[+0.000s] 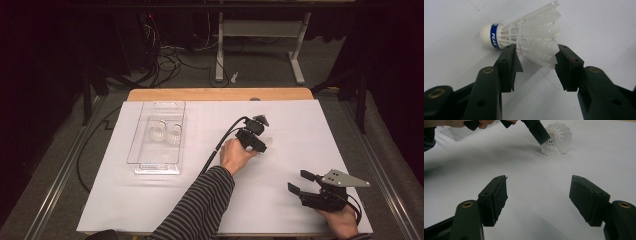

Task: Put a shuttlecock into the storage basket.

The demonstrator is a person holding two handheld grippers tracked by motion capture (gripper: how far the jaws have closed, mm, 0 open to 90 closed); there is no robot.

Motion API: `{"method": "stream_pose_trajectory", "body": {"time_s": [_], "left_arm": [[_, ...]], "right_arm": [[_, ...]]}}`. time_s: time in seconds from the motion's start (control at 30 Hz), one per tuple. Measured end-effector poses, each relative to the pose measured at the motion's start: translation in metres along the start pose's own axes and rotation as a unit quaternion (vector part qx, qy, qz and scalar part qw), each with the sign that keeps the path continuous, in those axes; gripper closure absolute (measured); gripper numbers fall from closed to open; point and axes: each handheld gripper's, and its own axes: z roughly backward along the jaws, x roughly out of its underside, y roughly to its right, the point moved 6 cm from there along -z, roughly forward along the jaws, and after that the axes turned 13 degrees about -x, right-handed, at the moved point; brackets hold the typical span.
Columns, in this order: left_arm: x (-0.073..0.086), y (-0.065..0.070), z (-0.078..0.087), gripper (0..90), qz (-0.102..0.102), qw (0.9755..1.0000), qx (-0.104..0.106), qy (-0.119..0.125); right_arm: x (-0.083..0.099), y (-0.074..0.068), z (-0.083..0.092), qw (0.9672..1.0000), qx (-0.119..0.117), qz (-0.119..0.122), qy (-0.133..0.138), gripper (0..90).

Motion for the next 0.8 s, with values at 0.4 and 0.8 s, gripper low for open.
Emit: {"method": "stream_pose_trajectory", "body": {"time_s": [0.4,0.8], "left_arm": [[0.003,-0.004,0.004,71.0,-0.002,1.0000,-0.003,-0.006],[0.011,-0.012,0.001,84.4,0.000,0.9998,-0.014,-0.016]], "right_arm": [[0.000,0.000,0.000,1.0000,-0.001,0.000,0.002,31.0],[0.000,0.000,0.000,1.0000,-0.003,0.000,0.000,31.1]]}}
